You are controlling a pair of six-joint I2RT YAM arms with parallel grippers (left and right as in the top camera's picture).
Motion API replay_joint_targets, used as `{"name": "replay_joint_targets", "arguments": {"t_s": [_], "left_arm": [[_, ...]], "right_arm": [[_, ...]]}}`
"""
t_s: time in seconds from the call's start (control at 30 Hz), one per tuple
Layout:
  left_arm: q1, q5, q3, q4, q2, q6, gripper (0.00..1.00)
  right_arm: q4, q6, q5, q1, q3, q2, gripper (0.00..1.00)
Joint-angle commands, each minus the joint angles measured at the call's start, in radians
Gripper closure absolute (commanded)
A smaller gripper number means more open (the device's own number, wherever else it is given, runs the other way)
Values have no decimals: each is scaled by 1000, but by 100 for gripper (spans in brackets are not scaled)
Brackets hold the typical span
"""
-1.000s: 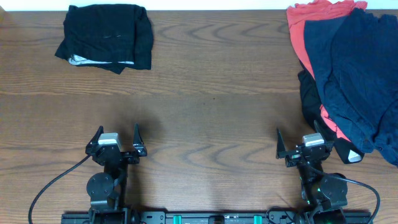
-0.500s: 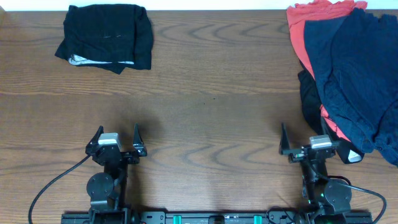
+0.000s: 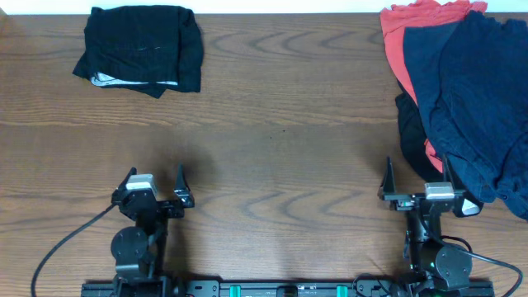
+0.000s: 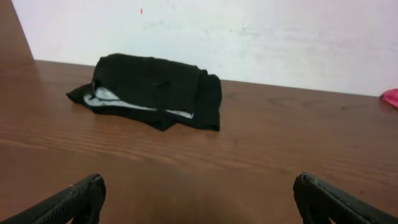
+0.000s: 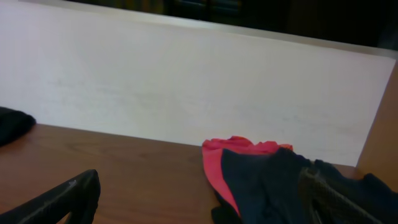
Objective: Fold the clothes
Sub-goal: 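Reach the right gripper into the clothes pile and grasp the navy pants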
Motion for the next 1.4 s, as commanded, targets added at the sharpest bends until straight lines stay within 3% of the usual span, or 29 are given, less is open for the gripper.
{"name": "replay_joint_targets", "arguments": {"t_s": [0.0,0.2,0.43,0.7,0.8,1.0,1.37], "left_arm": [[-4,2,102,5,83,-8,2],[-4,2,300,-21,336,-8,2],[-4,2,626,-239,640,-8,2],[-4,3,939,-536,879,-8,2],[-4,76,1026,-626,968,-8,2],[-4,221,1079,-695,1130,-8,2],[-4,233,1079,-706,1339,-9,2]], "right_arm": [[5,7,13,7,82,45,1],[5,7,12,0,253,240,1],[-58,7,-35,-1,525,552,1],[-384,8,-172,-2,952,936,1],[-545,8,-230,-10,1131,1090,1],[-782,8,-349,-26,1414,1353,1],[-854,0,-387,-53,1452,1469,1]]}}
